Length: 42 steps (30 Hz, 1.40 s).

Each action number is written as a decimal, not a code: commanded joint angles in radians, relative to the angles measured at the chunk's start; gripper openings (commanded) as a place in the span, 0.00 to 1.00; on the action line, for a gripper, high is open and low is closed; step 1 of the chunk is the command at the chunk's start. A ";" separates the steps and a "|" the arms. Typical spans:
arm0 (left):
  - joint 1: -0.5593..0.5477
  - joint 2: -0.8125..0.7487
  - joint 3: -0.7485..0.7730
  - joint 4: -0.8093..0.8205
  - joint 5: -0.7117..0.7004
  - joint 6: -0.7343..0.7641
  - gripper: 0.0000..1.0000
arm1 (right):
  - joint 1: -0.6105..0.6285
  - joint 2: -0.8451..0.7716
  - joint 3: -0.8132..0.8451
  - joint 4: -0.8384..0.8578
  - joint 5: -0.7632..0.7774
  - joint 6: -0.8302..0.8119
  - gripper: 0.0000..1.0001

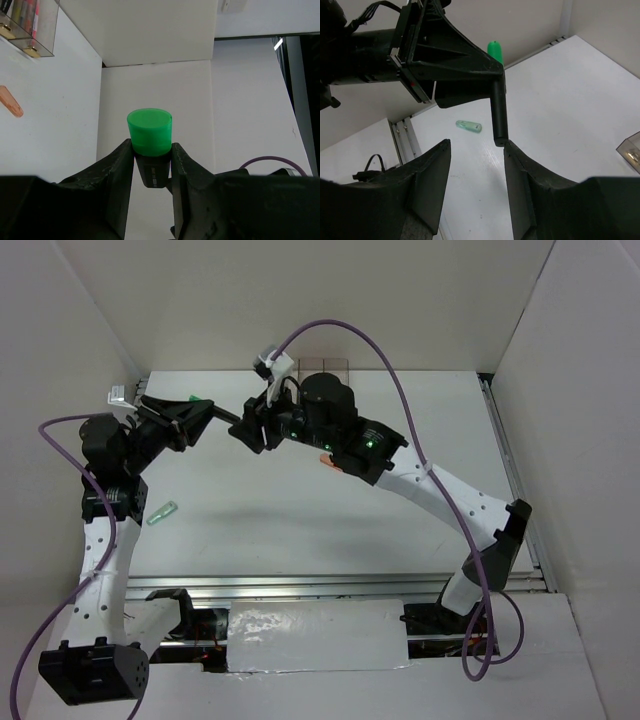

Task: Sort the stationery into containers
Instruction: Pass the stationery from the left arm to the right

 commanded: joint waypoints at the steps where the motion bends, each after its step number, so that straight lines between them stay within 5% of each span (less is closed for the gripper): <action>1: -0.002 -0.027 0.012 0.053 0.015 -0.007 0.00 | 0.024 0.016 0.049 0.045 0.021 -0.020 0.54; 5: -0.002 -0.022 0.027 0.050 0.020 -0.011 0.00 | 0.030 0.026 0.050 0.054 0.077 -0.023 0.54; 12: -0.003 -0.024 0.034 0.047 0.025 -0.017 0.00 | 0.035 0.042 0.073 0.059 0.084 -0.026 0.36; 17: -0.003 -0.027 0.035 0.043 0.026 -0.018 0.00 | 0.030 0.063 0.087 0.059 0.090 -0.031 0.35; 25: -0.010 -0.027 0.038 0.040 0.029 -0.021 0.00 | 0.035 0.086 0.103 0.054 0.095 -0.036 0.43; 33: -0.011 -0.027 0.038 0.040 0.028 -0.026 0.00 | 0.035 0.100 0.106 0.054 0.086 -0.046 0.39; 35: -0.013 -0.027 0.038 0.044 0.031 -0.027 0.00 | 0.039 0.105 0.106 0.057 0.098 -0.048 0.44; 37: -0.013 -0.027 0.037 0.043 0.031 -0.027 0.00 | 0.043 0.106 0.106 0.062 0.116 -0.046 0.59; 42: -0.016 -0.029 0.030 0.040 0.028 -0.021 0.00 | 0.047 0.083 0.096 0.057 0.120 -0.051 0.61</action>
